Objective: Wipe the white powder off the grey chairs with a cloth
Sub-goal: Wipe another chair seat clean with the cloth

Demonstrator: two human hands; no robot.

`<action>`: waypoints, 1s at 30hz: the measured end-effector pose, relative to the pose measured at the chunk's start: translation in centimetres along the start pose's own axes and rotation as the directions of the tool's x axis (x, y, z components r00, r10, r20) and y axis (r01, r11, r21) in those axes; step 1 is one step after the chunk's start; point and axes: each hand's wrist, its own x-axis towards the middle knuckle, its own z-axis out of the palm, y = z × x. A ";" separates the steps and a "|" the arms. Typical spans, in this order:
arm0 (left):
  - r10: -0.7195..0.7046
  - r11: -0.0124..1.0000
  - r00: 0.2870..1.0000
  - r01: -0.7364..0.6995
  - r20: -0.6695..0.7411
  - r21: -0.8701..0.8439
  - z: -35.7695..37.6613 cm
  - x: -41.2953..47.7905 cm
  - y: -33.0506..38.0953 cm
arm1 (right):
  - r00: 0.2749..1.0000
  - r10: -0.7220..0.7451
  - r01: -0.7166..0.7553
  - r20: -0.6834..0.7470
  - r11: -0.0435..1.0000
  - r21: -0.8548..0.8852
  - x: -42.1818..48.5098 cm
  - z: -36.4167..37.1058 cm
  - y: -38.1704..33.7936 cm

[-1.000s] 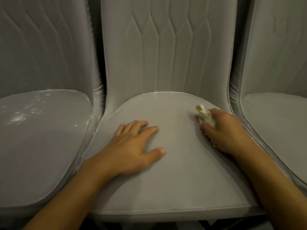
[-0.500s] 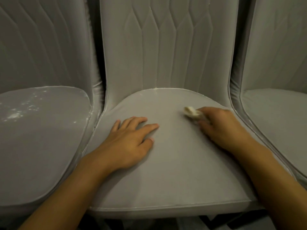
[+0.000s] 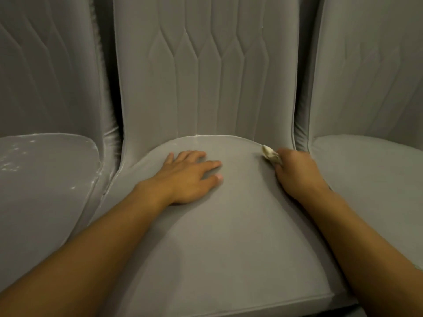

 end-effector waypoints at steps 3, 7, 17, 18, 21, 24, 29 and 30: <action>0.048 0.998 0.999 -0.048 0.015 0.043 0.8 1.6 1.0 | 0.998 0.045 -0.048 -0.036 0.995 -0.091 1.9 0.9 0.9; 0.052 0.997 0.999 -0.053 0.015 0.063 2.2 1.9 0.7 | 1.000 0.015 -0.014 0.008 0.996 -0.087 4.2 2.3 0.6; 0.067 0.997 0.998 -0.066 -0.018 0.028 2.6 1.8 0.4 | 0.989 -0.074 0.054 0.131 0.987 0.149 10.0 5.7 -4.8; 0.068 0.997 0.997 -0.068 -0.021 0.026 2.6 1.8 0.4 | 0.986 -0.090 0.071 0.139 0.988 0.135 9.7 5.4 -4.4; 0.073 0.997 0.997 -0.072 -0.018 0.022 2.7 1.7 0.2 | 0.986 -0.056 0.053 0.158 0.998 0.024 8.0 3.8 -2.4; 0.072 0.997 0.997 -0.071 -0.018 0.026 2.8 1.8 0.2 | 0.988 -0.002 0.017 0.157 0.995 -0.096 5.6 2.1 0.1; 0.047 0.998 0.999 -0.047 -0.012 0.038 2.9 1.7 0.5 | 0.990 -0.040 0.061 0.137 0.987 -0.148 4.5 1.3 0.8; 0.047 0.998 0.999 -0.046 -0.013 0.041 2.9 1.8 0.6 | 0.991 -0.042 0.062 0.130 0.987 -0.146 5.1 1.6 0.4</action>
